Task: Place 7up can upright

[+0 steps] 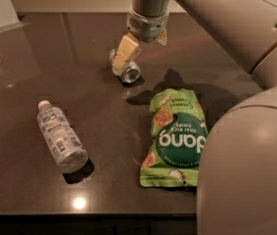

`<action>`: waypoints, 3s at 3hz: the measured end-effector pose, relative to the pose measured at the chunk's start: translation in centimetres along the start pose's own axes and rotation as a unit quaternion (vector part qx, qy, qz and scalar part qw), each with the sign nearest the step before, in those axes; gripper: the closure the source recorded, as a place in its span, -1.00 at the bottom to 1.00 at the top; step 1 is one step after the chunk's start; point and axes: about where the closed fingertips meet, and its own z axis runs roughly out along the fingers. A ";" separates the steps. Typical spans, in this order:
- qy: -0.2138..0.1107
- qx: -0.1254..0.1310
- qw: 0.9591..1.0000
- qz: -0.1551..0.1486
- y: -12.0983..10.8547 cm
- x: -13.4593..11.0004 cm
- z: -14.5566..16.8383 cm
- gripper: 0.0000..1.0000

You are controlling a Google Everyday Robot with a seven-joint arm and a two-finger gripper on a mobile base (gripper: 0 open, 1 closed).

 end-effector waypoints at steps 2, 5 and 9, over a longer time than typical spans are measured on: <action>0.022 0.027 0.998 0.046 0.1 -3.1 2.0 -1.00; 0.044 0.036 0.995 0.083 -1.3 -6.9 5.4 -1.00; 0.042 0.012 0.995 0.088 -1.2 -8.6 6.9 0.30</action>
Offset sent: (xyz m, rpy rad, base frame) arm 0.0347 0.0307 -0.0175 -0.1015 0.0237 -0.1580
